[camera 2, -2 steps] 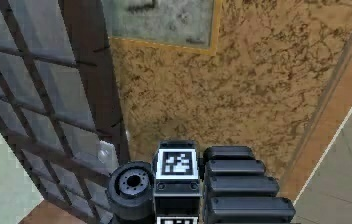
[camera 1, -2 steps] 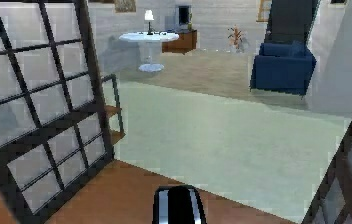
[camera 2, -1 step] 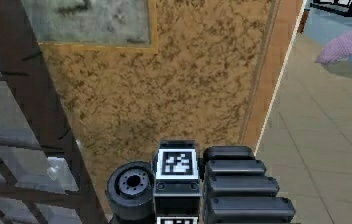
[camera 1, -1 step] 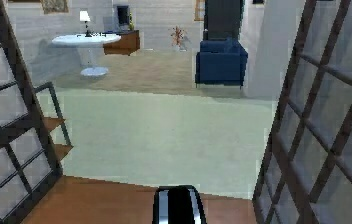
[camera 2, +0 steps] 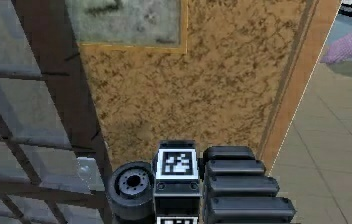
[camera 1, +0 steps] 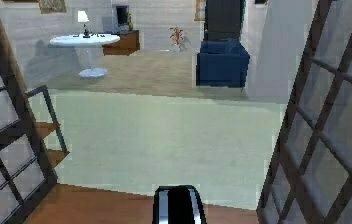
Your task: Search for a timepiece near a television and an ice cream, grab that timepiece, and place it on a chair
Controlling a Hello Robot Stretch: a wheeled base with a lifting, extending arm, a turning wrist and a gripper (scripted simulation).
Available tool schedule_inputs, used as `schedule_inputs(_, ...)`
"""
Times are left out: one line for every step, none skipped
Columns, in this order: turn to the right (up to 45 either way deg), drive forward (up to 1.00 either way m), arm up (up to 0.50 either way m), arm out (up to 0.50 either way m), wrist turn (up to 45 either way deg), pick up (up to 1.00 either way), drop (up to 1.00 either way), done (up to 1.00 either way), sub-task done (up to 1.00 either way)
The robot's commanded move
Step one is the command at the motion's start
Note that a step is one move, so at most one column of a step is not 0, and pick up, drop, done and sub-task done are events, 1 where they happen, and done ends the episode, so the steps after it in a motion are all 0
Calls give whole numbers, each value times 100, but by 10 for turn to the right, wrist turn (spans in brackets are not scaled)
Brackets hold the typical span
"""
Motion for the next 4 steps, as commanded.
schedule_inputs(60,0,0,0,0,0,0,0,0)
schedule_inputs(30,0,0,0,0,0,0,0,0)
schedule_inputs(0,45,0,0,0,0,0,0,0)
schedule_inputs(-450,0,0,0,0,0,0,0,0)
